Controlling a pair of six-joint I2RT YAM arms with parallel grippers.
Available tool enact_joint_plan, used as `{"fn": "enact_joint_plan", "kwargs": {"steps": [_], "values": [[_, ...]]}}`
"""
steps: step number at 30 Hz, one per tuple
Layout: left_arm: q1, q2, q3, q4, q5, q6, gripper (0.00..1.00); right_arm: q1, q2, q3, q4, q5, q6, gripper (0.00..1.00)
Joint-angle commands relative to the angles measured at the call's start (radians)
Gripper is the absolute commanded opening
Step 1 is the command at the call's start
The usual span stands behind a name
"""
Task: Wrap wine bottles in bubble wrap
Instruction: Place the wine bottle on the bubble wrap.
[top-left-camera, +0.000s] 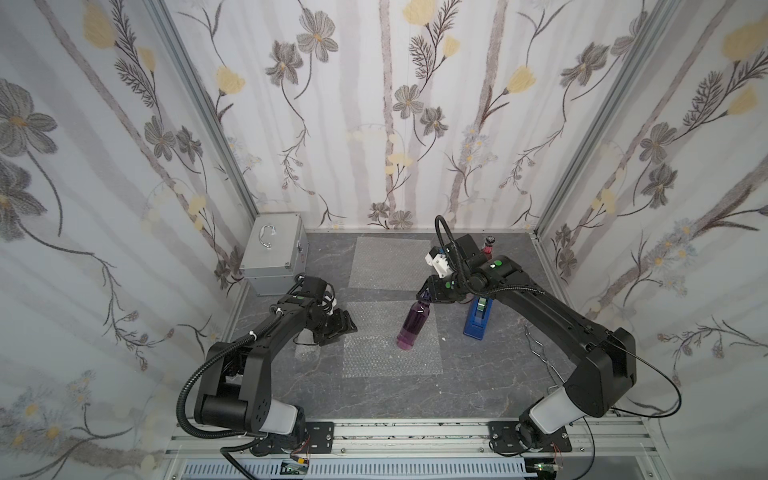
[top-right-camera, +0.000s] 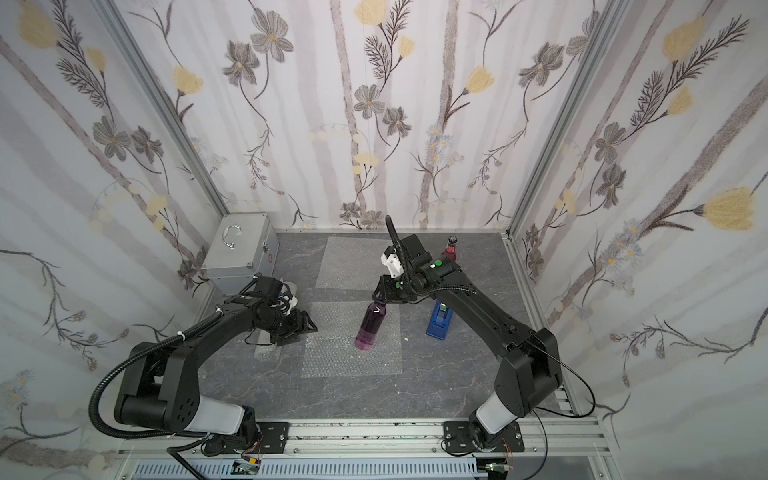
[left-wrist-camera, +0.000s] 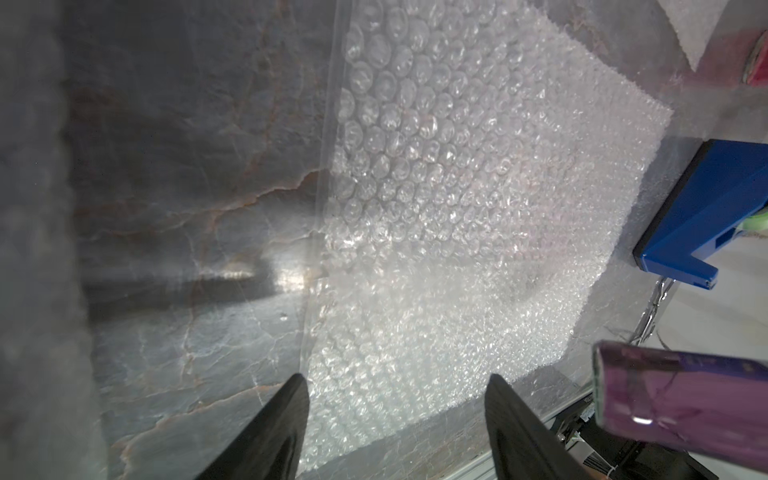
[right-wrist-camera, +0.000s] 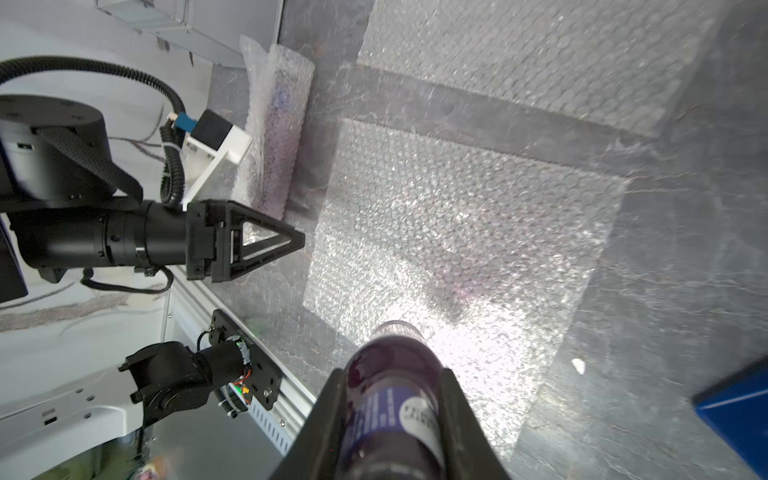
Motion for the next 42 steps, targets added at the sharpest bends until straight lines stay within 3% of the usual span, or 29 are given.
{"fn": "enact_joint_plan", "kwargs": {"steps": [1, 8, 11, 15, 19, 23, 28, 33, 35, 39, 42], "values": [[-0.006, 0.04, 0.019, 0.023, -0.035, -0.019, 0.65, 0.038, 0.043, 0.014, 0.158, -0.163, 0.039, 0.0], [-0.03, 0.101, 0.059, 0.035, -0.046, -0.006, 0.55, 0.06, 0.067, -0.006, 0.14, -0.191, 0.006, 0.0], [-0.09, 0.111, 0.098, 0.036, -0.042, 0.031, 0.5, 0.063, 0.055, -0.034, 0.108, -0.221, -0.026, 0.0], [-0.21, 0.101, 0.152, 0.074, 0.031, 0.093, 0.5, 0.068, 0.023, -0.086, 0.083, -0.238, -0.058, 0.0], [-0.313, 0.103, 0.207, 0.073, 0.102, 0.195, 0.64, 0.064, 0.033, -0.126, 0.087, -0.252, -0.082, 0.0], [-0.359, 0.111, 0.23, 0.051, 0.152, 0.247, 0.82, 0.051, 0.071, -0.133, 0.112, -0.272, -0.093, 0.0], [-0.388, 0.084, 0.217, 0.02, 0.182, 0.312, 0.93, 0.018, 0.1, -0.133, 0.144, -0.301, -0.099, 0.0], [-0.411, 0.087, 0.218, -0.004, 0.2, 0.342, 0.96, -0.003, 0.15, -0.114, 0.142, -0.32, -0.12, 0.0], [-0.411, 0.092, 0.24, -0.053, 0.189, 0.359, 0.96, -0.009, 0.165, -0.112, 0.141, -0.32, -0.127, 0.0], [-0.402, 0.025, 0.209, -0.12, 0.036, 0.366, 0.97, -0.018, 0.208, -0.097, 0.134, -0.3, -0.136, 0.0], [-0.381, -0.012, 0.163, -0.132, -0.086, 0.372, 0.89, -0.018, 0.261, -0.066, 0.126, -0.256, -0.13, 0.0]]}}
